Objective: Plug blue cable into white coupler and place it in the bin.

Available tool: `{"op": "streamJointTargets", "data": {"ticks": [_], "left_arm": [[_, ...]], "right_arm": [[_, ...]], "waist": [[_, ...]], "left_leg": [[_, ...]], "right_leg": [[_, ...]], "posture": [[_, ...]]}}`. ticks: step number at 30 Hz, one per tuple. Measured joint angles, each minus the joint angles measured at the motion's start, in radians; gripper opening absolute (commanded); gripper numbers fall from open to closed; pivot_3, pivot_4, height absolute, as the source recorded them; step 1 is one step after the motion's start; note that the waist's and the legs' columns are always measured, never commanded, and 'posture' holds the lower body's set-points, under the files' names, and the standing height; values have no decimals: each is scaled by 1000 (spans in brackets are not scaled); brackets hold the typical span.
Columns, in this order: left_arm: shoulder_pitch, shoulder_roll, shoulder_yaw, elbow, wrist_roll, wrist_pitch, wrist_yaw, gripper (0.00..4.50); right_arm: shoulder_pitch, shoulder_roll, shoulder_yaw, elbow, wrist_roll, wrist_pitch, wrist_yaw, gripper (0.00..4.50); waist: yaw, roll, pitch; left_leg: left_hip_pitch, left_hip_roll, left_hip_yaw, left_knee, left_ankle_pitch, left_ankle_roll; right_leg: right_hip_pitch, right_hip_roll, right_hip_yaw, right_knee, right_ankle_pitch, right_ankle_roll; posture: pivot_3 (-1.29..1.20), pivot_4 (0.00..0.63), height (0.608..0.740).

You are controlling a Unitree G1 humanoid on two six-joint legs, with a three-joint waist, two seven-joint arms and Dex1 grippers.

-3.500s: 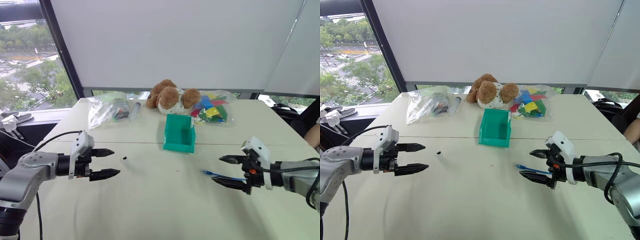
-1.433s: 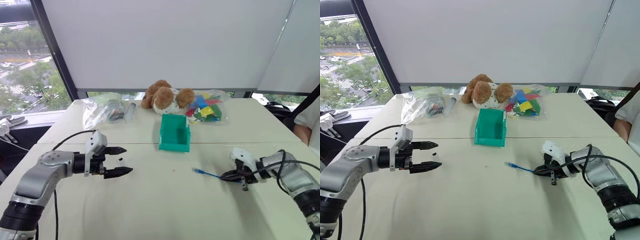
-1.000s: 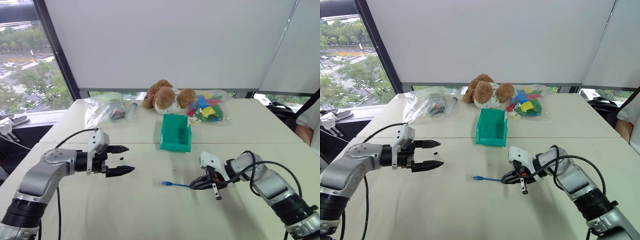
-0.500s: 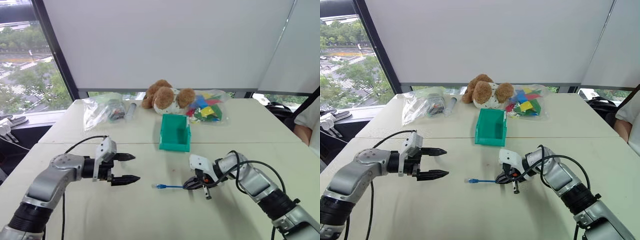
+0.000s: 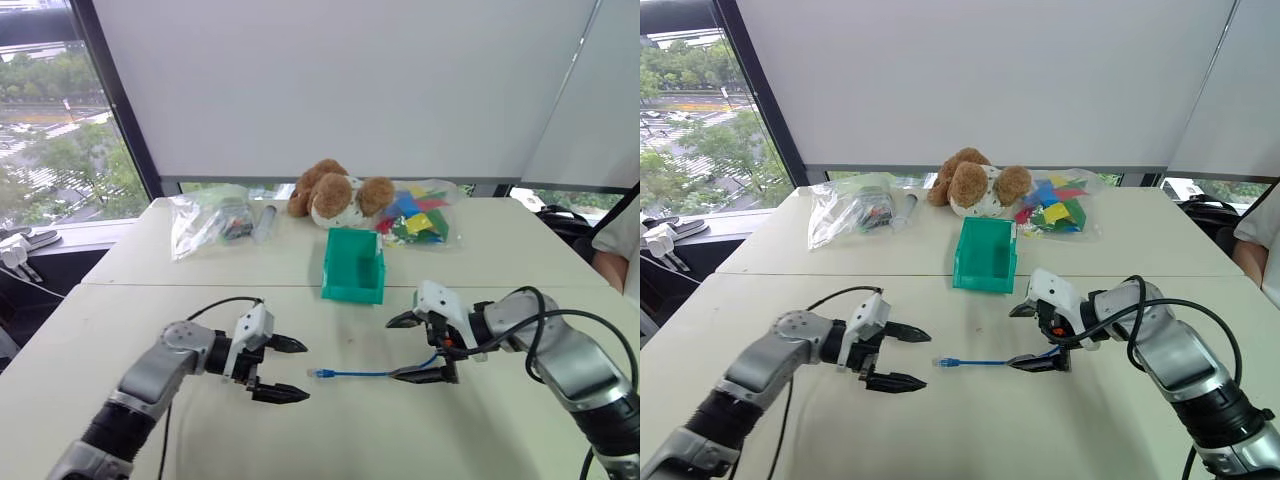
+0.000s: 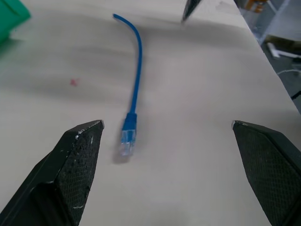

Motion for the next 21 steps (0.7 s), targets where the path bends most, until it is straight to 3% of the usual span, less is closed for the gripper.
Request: {"op": "streamJointTargets", "data": {"ticks": [5, 14, 17, 21], "left_arm": [[-62, -84, -42, 178, 87, -120, -3, 4500], [-96, -159, -46, 338, 152, -239, -17, 4500], [-100, -167, -45, 364, 168, -276, -21, 3743], [-101, -173, -45, 377, 179, -294, -21, 1685]], "right_arm": [[70, -15, -64, -105, 48, 82, -68, 4417], [118, -22, -98, -194, 109, 158, -154, 4417], [128, -34, -98, -196, 124, 162, -169, 4448], [134, -52, -98, -197, 135, 163, -184, 4448]], "waist": [[5, 0, 0], [7, 0, 0], [7, -1, 0], [6, 0, 0]], "left_leg": [[0, 0, 0, 0, 0, 0], [0, 0, 0, 1, 0, 0], [0, 0, 0, 1, 0, 0], [0, 0, 0, 1, 0, 0]], "right_leg": [[0, 0, 0, 0, 0, 0], [0, -1, 0, 0, 0, 0], [1, -1, 0, 0, 0, 0], [1, -1, 0, 0, 0, 0]], "posture": [[0, 150, 740], [0, 150, 740], [0, 150, 740], [0, 150, 740]]}}
